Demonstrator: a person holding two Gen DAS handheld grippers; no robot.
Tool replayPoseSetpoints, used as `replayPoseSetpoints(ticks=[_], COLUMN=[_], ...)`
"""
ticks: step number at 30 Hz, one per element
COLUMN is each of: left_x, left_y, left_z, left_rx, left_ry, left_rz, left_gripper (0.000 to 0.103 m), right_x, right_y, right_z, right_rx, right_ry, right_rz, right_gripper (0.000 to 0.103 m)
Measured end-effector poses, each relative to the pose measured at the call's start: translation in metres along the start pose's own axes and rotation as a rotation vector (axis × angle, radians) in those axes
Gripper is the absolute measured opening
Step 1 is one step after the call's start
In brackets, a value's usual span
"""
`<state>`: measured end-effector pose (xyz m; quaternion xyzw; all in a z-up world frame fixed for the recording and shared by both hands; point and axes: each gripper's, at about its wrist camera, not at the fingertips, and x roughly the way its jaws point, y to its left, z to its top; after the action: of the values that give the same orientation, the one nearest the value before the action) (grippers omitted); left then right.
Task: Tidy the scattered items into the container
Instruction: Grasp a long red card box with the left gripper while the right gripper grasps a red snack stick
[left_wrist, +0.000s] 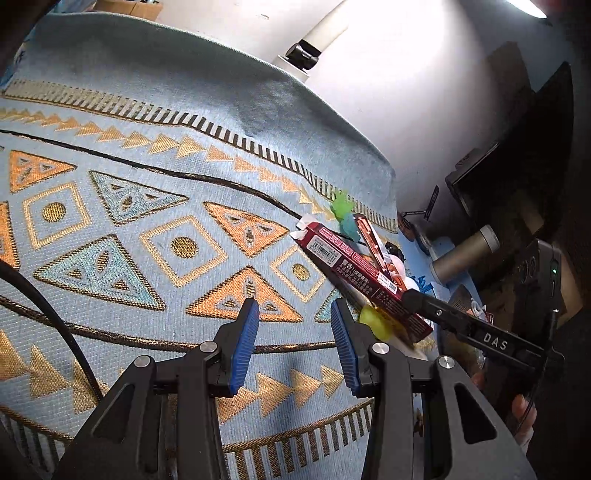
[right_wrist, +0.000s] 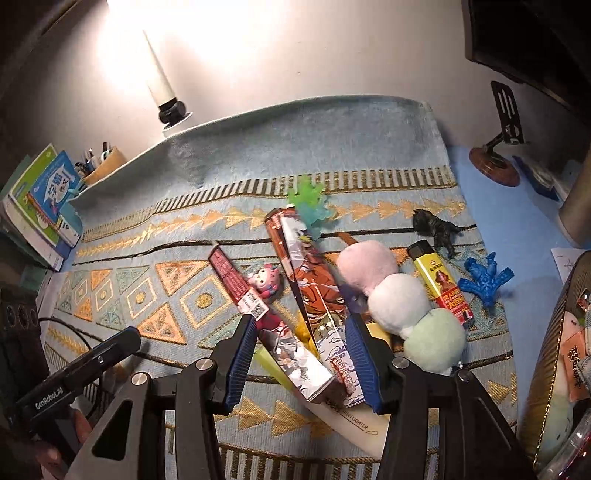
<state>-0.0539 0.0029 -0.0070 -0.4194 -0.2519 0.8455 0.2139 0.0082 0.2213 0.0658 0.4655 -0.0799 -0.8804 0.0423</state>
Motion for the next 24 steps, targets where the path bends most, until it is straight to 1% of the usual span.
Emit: replayPoseSetpoints(ticks=[1, 4, 5, 7, 8, 9, 12, 13, 15, 17, 18, 20, 22, 23, 24], left_x=[0.000, -0.002, -0.004, -0.004, -0.004, -0.004, -0.001, 0.002, 0.008, 0.018, 0.023, 0.035, 0.046, 0.048, 0.053], left_y=[0.001, 0.002, 0.004, 0.004, 0.004, 0.004, -0.001, -0.005, -0.014, -0.026, -0.031, -0.041, -0.049, -0.053, -0.058], left_z=[0.000, 0.001, 0.001, 0.001, 0.001, 0.001, 0.001, 0.002, 0.004, 0.004, 0.002, 0.000, -0.003, -0.003, -0.002], left_rx=[-0.003, -0.007, -0.009, -0.014, -0.015, -0.014, 0.004, 0.024, 0.073, 0.140, 0.172, 0.223, 0.275, 0.307, 0.334], left_ry=[-0.001, -0.006, -0.007, -0.006, -0.006, -0.007, -0.002, 0.008, 0.031, 0.072, 0.083, 0.111, 0.144, 0.136, 0.147], left_rz=[0.000, 0.005, 0.007, 0.006, 0.006, 0.007, 0.024, 0.031, 0.056, 0.080, 0.098, 0.159, 0.177, 0.203, 0.223], left_gripper=[0.038, 0.038, 0.038, 0.038, 0.038, 0.038, 0.038, 0.038, 0.038, 0.038, 0.038, 0.038, 0.038, 0.039, 0.039], right_x=[0.000, -0.002, -0.004, -0.003, -0.004, -0.006, -0.014, -0.017, -0.022, -0.025, -0.028, -0.031, -0.035, -0.037, -0.039], right_y=[0.009, 0.033, 0.039, 0.044, 0.046, 0.046, 0.033, 0.027, 0.016, 0.006, 0.001, -0.007, -0.011, -0.013, -0.015], right_z=[-0.003, -0.012, -0.014, -0.019, -0.021, -0.024, -0.033, -0.037, -0.042, -0.049, -0.050, -0.051, -0.048, -0.046, -0.043], right_rx=[-0.027, -0.087, -0.096, -0.075, -0.058, -0.047, -0.005, 0.015, 0.052, 0.088, 0.103, 0.123, 0.126, 0.124, 0.118], right_ry=[0.017, 0.030, 0.034, 0.094, 0.105, 0.096, 0.057, 0.038, 0.017, 0.006, -0.001, -0.018, -0.042, -0.056, -0.067], right_rz=[0.030, 0.100, 0.145, 0.322, 0.377, 0.383, 0.290, 0.272, 0.265, 0.272, 0.274, 0.254, 0.204, 0.176, 0.146], right_gripper=[0.050, 0.050, 0.050, 0.050, 0.050, 0.050, 0.050, 0.050, 0.050, 0.050, 0.050, 0.050, 0.050, 0.050, 0.050])
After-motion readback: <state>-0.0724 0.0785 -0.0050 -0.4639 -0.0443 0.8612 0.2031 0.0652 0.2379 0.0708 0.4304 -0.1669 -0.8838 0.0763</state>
